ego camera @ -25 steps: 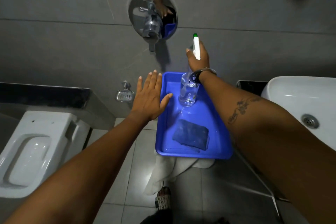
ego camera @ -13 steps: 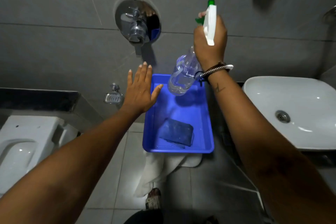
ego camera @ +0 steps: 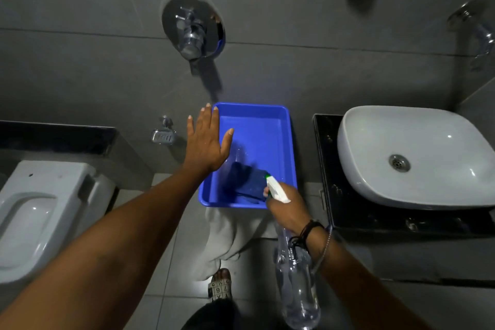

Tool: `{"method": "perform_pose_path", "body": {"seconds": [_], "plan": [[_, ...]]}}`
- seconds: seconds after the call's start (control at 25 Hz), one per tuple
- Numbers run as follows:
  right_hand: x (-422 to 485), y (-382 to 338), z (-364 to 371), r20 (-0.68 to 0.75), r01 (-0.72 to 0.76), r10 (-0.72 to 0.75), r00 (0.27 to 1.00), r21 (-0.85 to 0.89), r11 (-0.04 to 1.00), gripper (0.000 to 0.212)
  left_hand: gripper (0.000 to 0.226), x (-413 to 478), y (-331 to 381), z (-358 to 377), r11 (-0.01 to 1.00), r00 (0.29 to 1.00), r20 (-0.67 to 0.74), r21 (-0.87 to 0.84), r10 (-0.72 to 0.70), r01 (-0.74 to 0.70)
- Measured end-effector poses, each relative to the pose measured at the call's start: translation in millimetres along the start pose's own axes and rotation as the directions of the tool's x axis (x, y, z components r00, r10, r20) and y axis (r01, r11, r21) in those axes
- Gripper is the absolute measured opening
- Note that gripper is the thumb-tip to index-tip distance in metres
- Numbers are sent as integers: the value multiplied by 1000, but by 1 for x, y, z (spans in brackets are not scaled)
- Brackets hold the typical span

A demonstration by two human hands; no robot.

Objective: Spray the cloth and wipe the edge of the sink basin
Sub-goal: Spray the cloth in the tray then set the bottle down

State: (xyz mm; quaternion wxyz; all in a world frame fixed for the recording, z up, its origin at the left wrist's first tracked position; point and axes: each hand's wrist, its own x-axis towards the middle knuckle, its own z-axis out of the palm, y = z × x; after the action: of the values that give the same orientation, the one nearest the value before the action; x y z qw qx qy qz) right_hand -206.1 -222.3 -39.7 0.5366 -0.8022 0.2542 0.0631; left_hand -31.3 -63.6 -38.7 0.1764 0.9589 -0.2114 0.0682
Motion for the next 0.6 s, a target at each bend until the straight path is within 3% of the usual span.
{"method": "perform_pose_path", "body": {"seconds": [0.32,0.4,0.48,0.6], "plan": [[30,11,49,25,-243,256,966,-235,941,6,73,-15,-33,4,999,999,27,30,-46,45],[39,9,50,4,-306,317,949,-243,920,14,74,-15,-40,4,999,999,31,33,-31,30],[46,7,50,22,-321,337,941,-254,912,23,75,-15,-46,3,999,998,37,22,-41,40],[48,8,52,29,-306,323,946,-256,917,13,76,-16,-48,3,999,998,31,14,-53,52]]}}
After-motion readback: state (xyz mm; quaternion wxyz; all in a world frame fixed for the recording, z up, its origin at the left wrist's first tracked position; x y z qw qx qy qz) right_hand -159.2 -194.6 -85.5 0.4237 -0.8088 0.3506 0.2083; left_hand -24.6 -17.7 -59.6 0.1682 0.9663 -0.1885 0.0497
